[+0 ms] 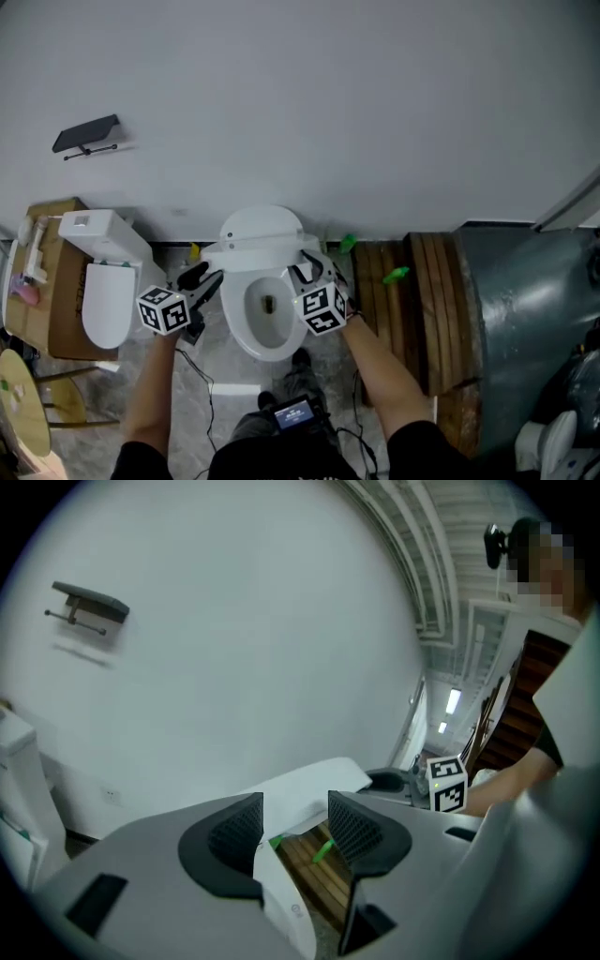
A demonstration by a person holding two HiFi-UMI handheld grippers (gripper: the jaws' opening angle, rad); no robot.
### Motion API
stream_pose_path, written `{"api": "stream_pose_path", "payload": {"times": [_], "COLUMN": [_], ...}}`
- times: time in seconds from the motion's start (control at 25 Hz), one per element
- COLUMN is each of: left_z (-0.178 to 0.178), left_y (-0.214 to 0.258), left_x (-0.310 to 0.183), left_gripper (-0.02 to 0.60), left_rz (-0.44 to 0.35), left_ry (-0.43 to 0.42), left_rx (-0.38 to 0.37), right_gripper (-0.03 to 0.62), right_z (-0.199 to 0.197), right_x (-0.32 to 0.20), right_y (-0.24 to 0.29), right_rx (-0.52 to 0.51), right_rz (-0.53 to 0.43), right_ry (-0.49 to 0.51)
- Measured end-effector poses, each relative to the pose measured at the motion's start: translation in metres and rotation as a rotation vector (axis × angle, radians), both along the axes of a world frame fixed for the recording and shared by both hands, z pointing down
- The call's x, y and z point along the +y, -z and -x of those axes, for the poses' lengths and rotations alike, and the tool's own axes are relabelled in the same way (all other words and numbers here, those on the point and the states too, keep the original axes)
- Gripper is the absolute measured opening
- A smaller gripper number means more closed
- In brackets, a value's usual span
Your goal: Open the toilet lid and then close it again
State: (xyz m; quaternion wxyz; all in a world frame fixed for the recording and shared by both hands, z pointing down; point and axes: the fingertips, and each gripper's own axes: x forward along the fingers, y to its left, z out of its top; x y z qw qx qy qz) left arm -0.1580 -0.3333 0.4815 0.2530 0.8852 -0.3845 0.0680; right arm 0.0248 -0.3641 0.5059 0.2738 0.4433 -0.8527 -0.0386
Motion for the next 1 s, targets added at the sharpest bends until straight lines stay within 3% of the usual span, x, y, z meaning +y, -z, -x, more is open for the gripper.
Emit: {"api": "stream_pose_path", "payload": {"times": [0.16,0.36,0.48,0.64,0.76,0.88,1.0], "left_z": [-0.007,-0.008,-0.009,-0.013,-0.015,-0.016,-0.018], "left_y": [-0.014,-0.027,-0.035,-0.048,-0.059,-0.064,-0.068], "left_x": [0.015,0.031,0.039,0.054,0.065,0.069,0.074], "left_gripper": [0.199,0.199,0.201,0.201,0.201,0.202,0.204], "left_rz": [0.018,0.038,0.041,0.068,0.091,0.098,0.111], "left_ry": [-0.039,-0.022,-0.053,-0.108,-0.117,-0.113,-0.124], "left_rx": [-0.03,0.042,0.034,-0.008,-0.031,-0.04,-0.06], "right_gripper": [0.14,0.14,0.14,0.146,0.146,0.146,0.15], "right_z": [-0.003,-0.004,-0.005,-0.008,-0.014,-0.028,-0.034], "right_x": [0.019,0.033,0.042,0.058,0.079,0.1,0.102], "right_y": [-0.013,-0.022,-0.028,-0.041,-0.057,-0.063,-0.045], "right_rx": [-0.005,-0.009,0.03,0.074,0.074,-0.023,-0.262], "right_rz": [0.003,-0.028,-0.021,0.022,0.106,0.218,0.33], "right_ry": [-0.033,-0.048,-0.025,0.006,0.033,0.031,-0.003]}}
